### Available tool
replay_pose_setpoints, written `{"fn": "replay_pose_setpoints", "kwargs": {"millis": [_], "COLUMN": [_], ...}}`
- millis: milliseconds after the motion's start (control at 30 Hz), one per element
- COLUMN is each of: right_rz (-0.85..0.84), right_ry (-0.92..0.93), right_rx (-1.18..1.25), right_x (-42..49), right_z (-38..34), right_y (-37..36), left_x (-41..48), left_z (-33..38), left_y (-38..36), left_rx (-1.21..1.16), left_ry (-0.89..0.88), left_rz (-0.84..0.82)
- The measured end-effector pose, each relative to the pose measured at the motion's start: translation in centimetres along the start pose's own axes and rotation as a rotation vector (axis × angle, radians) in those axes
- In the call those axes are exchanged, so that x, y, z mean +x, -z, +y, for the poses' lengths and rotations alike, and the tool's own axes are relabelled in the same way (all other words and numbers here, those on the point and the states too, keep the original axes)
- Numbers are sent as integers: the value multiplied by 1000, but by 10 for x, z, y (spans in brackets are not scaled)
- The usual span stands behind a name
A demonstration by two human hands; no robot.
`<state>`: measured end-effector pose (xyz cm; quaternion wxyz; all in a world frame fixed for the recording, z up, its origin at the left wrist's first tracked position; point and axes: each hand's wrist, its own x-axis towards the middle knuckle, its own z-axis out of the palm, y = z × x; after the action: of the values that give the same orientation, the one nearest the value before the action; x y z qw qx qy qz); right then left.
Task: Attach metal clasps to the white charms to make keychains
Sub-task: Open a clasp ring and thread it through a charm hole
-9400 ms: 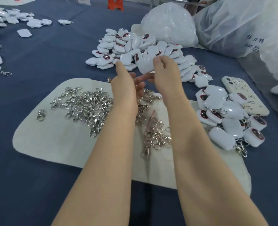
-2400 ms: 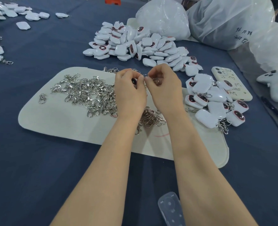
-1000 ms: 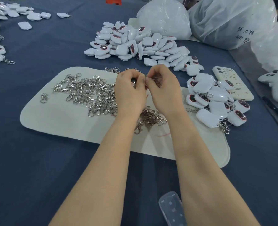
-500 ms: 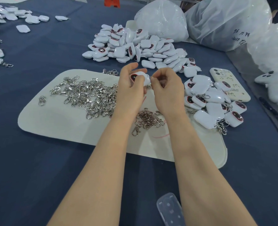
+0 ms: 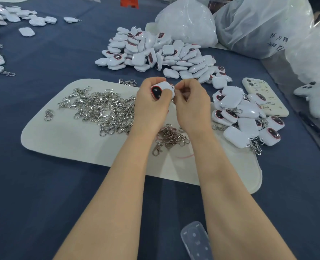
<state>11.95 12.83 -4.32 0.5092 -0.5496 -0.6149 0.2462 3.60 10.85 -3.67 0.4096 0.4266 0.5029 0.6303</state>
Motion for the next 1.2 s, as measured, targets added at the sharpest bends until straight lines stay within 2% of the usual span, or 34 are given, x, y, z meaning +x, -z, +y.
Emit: {"fn": "replay_pose_setpoints", "kwargs": {"millis": [367,900,1200], "right_rz": [23,0,-69], "right_ry": [-57,-45,48], "right_rx": [24,11,-99], "right_x": [1,0,0], "right_z": [-1,2,6], "right_y": [0,-1,-1], "left_x": [3,6,3], "left_z": [-6,-9,-5], "left_y": [0,0,2], "left_rx": [54,113,32], "left_ry": [26,-11,84], "left_rz": [14,-1,17]}}
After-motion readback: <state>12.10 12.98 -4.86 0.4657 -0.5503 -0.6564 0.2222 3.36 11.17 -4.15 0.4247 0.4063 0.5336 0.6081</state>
